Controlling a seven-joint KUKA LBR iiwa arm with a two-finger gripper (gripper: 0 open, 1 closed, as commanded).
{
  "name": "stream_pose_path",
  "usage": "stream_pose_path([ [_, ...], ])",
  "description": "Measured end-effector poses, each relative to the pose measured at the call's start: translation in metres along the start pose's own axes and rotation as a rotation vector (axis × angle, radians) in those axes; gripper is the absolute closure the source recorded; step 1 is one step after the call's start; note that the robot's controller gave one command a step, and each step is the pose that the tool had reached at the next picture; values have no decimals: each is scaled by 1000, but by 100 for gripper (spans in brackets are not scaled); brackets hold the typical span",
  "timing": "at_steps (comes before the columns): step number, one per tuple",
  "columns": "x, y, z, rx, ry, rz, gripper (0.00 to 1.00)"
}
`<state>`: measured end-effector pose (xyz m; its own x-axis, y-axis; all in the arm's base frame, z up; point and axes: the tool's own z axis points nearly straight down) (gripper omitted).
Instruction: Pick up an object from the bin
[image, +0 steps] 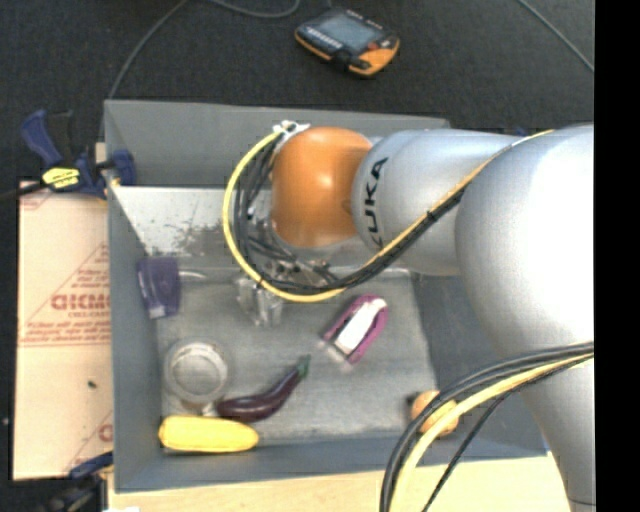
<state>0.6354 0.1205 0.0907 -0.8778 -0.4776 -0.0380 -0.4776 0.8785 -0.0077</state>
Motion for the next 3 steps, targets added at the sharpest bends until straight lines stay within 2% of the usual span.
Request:
stream_pose_path([
  [1,58,29,4,-8,12,-453,100],
  [2,46,19,2,-7,10,-388,100],
  [3,51,37,-24,-10,7,-753,0],
])
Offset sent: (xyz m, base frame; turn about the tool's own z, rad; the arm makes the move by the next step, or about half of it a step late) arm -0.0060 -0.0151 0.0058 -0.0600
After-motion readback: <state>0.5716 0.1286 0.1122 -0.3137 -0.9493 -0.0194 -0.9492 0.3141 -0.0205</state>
